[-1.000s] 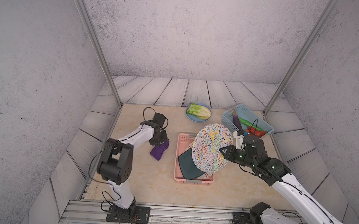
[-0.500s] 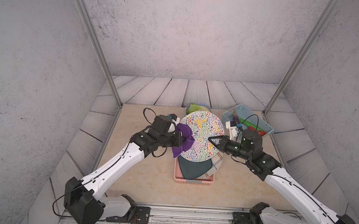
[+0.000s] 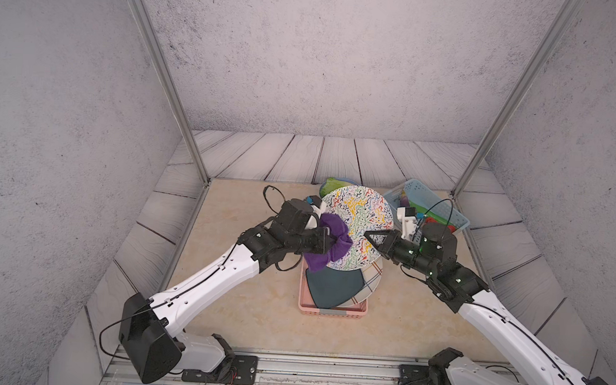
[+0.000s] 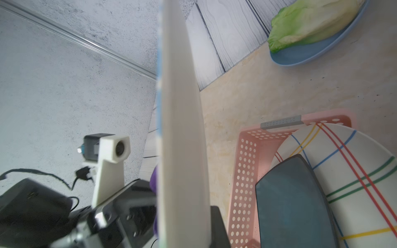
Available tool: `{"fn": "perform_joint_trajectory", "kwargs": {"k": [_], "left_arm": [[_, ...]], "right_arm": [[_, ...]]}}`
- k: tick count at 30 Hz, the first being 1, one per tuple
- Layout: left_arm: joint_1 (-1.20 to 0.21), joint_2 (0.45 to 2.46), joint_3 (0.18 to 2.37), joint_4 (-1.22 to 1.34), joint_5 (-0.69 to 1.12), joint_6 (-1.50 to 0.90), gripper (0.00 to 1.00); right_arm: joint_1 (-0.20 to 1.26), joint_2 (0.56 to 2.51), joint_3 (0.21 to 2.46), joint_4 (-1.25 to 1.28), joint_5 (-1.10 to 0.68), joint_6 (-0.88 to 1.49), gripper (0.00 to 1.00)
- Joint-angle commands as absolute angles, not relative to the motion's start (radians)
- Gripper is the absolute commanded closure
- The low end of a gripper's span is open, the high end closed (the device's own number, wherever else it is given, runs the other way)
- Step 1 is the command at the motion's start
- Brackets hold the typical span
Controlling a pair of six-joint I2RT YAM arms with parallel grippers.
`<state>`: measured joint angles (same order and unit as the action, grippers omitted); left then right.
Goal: Wipe the wet plate dry
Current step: Wipe the plate with towel.
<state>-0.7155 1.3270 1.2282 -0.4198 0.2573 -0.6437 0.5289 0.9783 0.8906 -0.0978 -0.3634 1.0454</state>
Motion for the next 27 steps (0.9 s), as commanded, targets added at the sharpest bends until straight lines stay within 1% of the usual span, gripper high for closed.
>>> {"fn": "perform_joint_trajectory", "kwargs": {"k": [1, 2, 4, 6, 8, 10, 12, 15, 17, 19, 20, 22, 24, 27], "left_arm": [[-0.742, 1.37, 1.191, -0.514, 0.224, -0.629, 1.0], [-0.784, 1.386, 1.201, -0.505, 0.239, -0.628, 1.0], [-0.891, 1.428, 1.256, -0.523, 0.211, -0.603, 1.0], [-0.929, 1.454, 1.307, -0.585, 0.183, -0.594, 1.0], [-0.882, 1.418, 1.273, -0.603, 0.133, -0.647, 1.0], [-0.752, 1.333, 1.191, -0.55, 0.155, -0.671, 1.0], [-0.676, 1.276, 1.153, -0.517, 0.173, -0.646, 1.0], [-0.664, 1.323, 1.254, -0.605, 0.154, -0.533, 1.0], [-0.668, 1.387, 1.3, -0.617, 0.238, -0.495, 1.0], [-0.669, 1.43, 1.316, -0.591, 0.341, -0.512, 1.0], [-0.664, 1.434, 1.319, -0.573, 0.36, -0.523, 1.0], [-0.646, 1.42, 1.324, -0.549, 0.317, -0.528, 1.0], [-0.637, 1.397, 1.341, -0.523, 0.267, -0.486, 1.0], [-0.675, 1.441, 1.43, -0.561, 0.306, -0.369, 1.0]], "right_arm": [[0.547, 0.884, 0.925, 0.131, -0.499, 1.116, 1.0], [0.549, 0.879, 0.919, 0.142, -0.517, 1.123, 1.0], [0.559, 0.869, 0.904, 0.191, -0.538, 1.143, 1.0], [0.563, 0.854, 0.896, 0.226, -0.544, 1.161, 1.0], [0.564, 0.831, 0.895, 0.223, -0.535, 1.161, 1.0], [0.564, 0.812, 0.892, 0.198, -0.537, 1.142, 1.0], [0.566, 0.813, 0.886, 0.19, -0.567, 1.12, 1.0], [0.583, 0.836, 0.855, 0.262, -0.635, 1.112, 1.0], [0.602, 0.869, 0.848, 0.318, -0.658, 1.116, 1.0], [0.612, 0.901, 0.86, 0.351, -0.674, 1.118, 1.0], [0.613, 0.912, 0.863, 0.362, -0.672, 1.121, 1.0], [0.613, 0.923, 0.862, 0.358, -0.665, 1.115, 1.0], [0.629, 0.93, 0.869, 0.302, -0.678, 1.068, 1.0], [0.681, 0.952, 0.892, 0.228, -0.699, 0.971, 1.0]]}}
